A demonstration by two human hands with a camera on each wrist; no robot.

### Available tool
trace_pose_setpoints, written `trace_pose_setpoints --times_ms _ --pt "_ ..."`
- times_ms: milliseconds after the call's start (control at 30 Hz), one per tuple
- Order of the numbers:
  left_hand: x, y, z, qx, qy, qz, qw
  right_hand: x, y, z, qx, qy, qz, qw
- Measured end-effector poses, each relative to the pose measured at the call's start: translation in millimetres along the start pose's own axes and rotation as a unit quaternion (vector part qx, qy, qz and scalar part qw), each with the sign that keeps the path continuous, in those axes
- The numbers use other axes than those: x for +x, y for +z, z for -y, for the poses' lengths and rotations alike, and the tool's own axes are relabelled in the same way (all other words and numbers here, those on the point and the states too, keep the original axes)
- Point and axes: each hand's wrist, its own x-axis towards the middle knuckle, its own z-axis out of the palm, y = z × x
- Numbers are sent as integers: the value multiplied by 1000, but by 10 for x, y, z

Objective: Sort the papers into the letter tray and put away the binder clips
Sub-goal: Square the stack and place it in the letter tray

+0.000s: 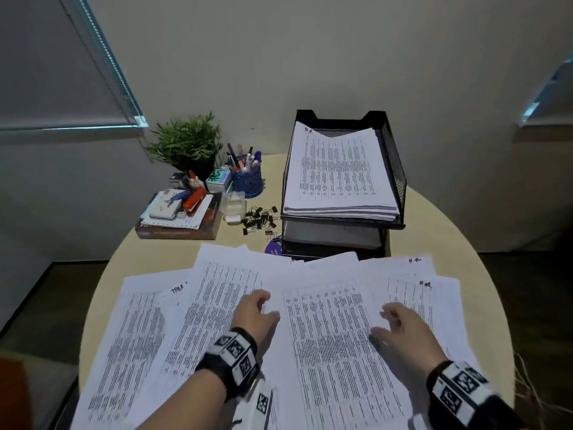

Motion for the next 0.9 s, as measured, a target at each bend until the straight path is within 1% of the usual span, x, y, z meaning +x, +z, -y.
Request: trace_pose_setpoints --times_ms 33,100,167,300,367,467,533,633,733,767,833,900 --pt "-78 -6 95 41 12 -11 999 -64 38 -78 -27 10 3 1000" --pt "-206 -10 263 140 35 -27 989 -162 117 -208 -46 29 2 999" --pt "-301 -7 375 208 40 -22 977 -238 197 -282 -61 41 -8 997" --pt "-408 61 421 229 63 7 971 -308 311 -338 -63 49 -28 996" --pt "-444 104 413 214 64 17 975 -321 334 -328 -54 57 -30 996" --pt "-508 135 401 172 43 23 984 -361 338 -272 -52 54 -24 997" --pt "-542 167 408 157 39 18 987 -387 341 -260 -61 42 -15 997" --pt "-611 210 361 131 40 -10 991 -437 359 -296 -70 21 4 997" --pt "-664 257 329 33 8 -29 999 -456 313 -338 -75 -7 27 997" --pt "-688 261 325 3 -9 -32 999 -446 278 -350 -79 -10 25 996" --pt "-746 261 308 -33 -34 -33 998 -403 196 -368 -116 -6 -10 993" --pt "-775 240 312 -49 -32 -33 998 -368 120 -382 -156 17 -48 986"
